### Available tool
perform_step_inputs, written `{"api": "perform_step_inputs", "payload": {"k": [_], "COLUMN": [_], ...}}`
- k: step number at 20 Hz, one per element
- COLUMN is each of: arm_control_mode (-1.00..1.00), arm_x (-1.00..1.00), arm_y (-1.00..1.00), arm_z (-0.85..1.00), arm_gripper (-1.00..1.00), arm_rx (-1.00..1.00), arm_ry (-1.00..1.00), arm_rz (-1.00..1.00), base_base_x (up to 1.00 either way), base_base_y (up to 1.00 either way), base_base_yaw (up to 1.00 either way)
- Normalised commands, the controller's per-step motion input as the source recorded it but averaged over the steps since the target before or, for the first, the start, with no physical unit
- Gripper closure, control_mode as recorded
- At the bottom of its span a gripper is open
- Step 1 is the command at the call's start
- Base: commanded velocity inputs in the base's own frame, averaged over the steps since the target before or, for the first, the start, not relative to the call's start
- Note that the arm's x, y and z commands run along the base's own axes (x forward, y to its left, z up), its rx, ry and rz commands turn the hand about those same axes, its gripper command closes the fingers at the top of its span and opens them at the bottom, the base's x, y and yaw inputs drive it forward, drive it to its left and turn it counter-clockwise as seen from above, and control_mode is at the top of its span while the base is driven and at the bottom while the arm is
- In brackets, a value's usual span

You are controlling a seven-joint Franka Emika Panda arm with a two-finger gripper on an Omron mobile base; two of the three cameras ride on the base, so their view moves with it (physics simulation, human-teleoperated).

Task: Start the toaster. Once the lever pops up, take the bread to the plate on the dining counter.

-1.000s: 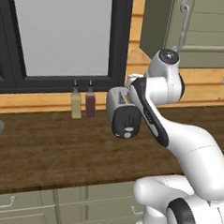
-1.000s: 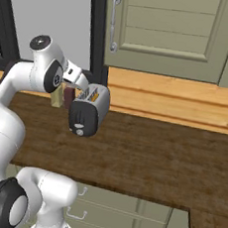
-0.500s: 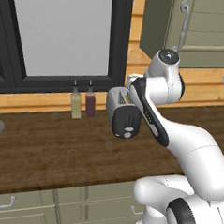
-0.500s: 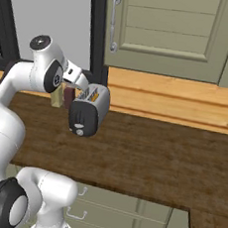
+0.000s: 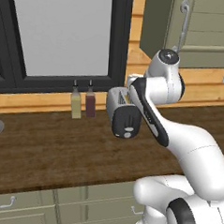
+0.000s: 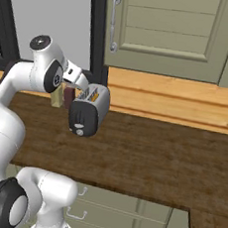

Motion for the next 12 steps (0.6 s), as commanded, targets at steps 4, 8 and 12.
{"api": "perform_step_inputs", "payload": {"k": [4,8,12], "arm_control_mode": [-1.00,-1.00,-1.00], "arm_x": [0.00,0.00,0.00], "arm_y": [0.00,0.00,0.00], "arm_z": [0.00,0.00,0.00], "arm_gripper": [-1.00,-1.00,-1.00], "arm_rx": [0.00,0.00,0.00], "arm_ry": [0.00,0.00,0.00], "arm_rz": [0.00,0.00,0.00], "base_base_x": [0.00,0.00,0.00], "base_base_y": [0.00,0.00,0.00], "base_base_yaw": [0.00,0.00,0.00]}}
